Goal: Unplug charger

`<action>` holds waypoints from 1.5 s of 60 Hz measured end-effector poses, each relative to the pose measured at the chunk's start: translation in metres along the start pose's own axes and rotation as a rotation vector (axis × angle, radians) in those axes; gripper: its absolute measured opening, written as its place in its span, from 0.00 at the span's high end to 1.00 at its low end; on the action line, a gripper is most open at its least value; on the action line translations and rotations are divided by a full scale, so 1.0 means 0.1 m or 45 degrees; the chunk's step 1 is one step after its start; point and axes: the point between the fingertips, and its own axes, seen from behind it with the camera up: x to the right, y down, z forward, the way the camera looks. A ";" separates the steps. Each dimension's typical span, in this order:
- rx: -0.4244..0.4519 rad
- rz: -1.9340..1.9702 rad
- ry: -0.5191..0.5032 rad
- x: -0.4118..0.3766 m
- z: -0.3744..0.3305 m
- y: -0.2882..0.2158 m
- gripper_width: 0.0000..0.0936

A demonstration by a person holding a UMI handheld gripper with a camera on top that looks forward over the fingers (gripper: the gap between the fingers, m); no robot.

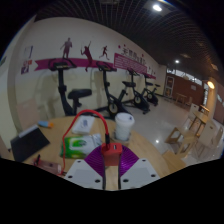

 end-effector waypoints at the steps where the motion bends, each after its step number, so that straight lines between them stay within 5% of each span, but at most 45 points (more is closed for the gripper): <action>1: -0.019 -0.009 0.012 0.06 0.05 0.03 0.83; 15: -0.316 -0.086 0.001 0.54 0.64 1.21 0.76; 25: -0.410 -0.085 -0.033 0.48 0.79 1.43 0.67; 27: -0.412 -0.082 -0.043 0.47 0.75 1.45 0.61; 34: -0.400 -0.054 -0.036 0.50 0.58 1.37 0.07; 44: -0.303 -0.031 -0.021 0.47 -0.16 0.90 0.09; 58: -0.204 0.071 -0.033 0.25 -2.14 0.15 0.08; 74: -0.276 0.127 0.031 0.00 -3.76 0.50 0.09; 90: -0.286 0.119 0.031 -0.11 -4.17 0.78 0.09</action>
